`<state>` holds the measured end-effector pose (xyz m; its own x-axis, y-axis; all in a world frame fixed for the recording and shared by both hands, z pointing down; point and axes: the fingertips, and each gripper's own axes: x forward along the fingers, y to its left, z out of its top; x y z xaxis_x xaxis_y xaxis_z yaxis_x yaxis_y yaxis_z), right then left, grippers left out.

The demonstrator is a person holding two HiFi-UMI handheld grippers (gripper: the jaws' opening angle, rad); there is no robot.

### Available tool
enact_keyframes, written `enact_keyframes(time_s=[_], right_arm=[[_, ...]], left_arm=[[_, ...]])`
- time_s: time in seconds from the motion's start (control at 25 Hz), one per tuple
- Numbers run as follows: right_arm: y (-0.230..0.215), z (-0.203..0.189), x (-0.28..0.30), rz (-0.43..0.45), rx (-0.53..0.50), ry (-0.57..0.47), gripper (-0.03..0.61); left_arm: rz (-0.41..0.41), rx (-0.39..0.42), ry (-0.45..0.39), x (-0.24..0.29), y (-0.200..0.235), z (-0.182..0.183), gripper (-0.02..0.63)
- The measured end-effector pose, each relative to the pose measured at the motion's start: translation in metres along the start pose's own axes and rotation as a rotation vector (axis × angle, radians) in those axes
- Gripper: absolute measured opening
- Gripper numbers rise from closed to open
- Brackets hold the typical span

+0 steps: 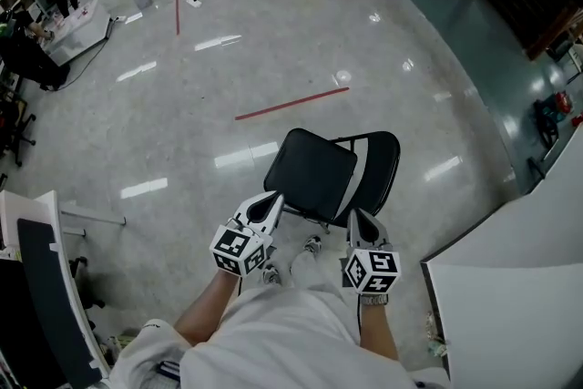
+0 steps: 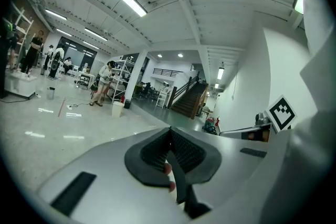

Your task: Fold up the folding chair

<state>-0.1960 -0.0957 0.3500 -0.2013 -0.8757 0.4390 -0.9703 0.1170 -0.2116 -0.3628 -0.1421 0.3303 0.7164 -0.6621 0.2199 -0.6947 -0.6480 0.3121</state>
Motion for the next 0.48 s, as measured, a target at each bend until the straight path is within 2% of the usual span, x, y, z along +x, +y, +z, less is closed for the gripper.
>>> enact_keyframes(time_s=[0.2, 0.48], right_arm=[[-0.04, 0.008, 0.029, 0.009, 0.02, 0.04, 0.005], [-0.081, 0.03, 0.067, 0.031, 0.029, 0.046, 0.005]], left_arm=[[0.017, 0.009, 0.01, 0.044, 0.002, 0.011, 0.011], [0.077, 0.016, 0.004, 0.085, 0.013, 0.022, 0.011]])
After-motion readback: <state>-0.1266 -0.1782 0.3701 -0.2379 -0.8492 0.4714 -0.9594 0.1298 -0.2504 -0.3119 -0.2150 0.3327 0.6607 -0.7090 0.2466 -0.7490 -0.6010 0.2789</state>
